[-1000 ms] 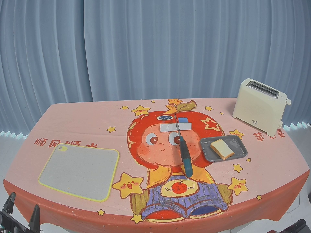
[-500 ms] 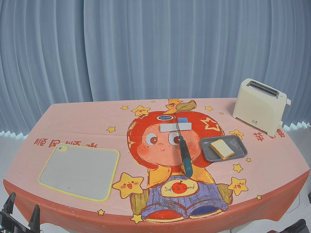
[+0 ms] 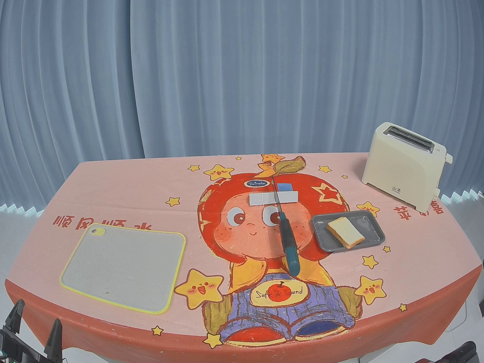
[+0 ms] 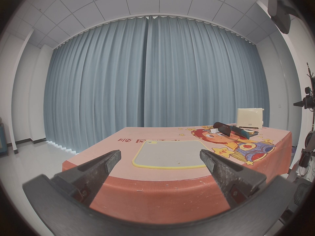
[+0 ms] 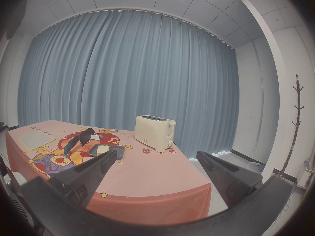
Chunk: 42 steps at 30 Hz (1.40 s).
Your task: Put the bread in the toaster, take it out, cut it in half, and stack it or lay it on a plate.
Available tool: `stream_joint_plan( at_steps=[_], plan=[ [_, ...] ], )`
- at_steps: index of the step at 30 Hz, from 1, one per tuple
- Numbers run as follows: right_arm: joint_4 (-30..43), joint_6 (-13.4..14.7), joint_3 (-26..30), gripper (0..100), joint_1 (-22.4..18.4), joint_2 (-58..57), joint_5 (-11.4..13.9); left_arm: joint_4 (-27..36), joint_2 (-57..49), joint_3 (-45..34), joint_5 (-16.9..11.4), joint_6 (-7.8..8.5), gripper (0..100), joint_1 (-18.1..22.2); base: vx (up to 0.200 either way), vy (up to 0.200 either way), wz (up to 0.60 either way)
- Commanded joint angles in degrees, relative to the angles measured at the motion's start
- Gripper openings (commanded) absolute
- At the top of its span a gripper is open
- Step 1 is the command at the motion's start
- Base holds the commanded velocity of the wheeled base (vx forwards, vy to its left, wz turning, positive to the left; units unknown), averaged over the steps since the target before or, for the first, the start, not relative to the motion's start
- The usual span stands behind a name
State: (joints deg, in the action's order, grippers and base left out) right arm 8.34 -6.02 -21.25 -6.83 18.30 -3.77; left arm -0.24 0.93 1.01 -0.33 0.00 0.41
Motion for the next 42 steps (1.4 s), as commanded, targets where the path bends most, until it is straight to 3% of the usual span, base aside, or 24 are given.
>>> stream_joint_plan(
  at_steps=[1,42],
  plan=[
    [0.01,-0.04,0.51,100,0.41,-1.25,0.16,-0.02,-0.93,-1.01,-0.02,0.0,100,0.02,0.0,0.0,0.0],
    [0.01,0.05,7.45,100,1.64,-9.25,0.16,0.07,-0.93,-1.01,-0.02,0.0,100,0.02,0.0,0.0,0.0]
  ],
)
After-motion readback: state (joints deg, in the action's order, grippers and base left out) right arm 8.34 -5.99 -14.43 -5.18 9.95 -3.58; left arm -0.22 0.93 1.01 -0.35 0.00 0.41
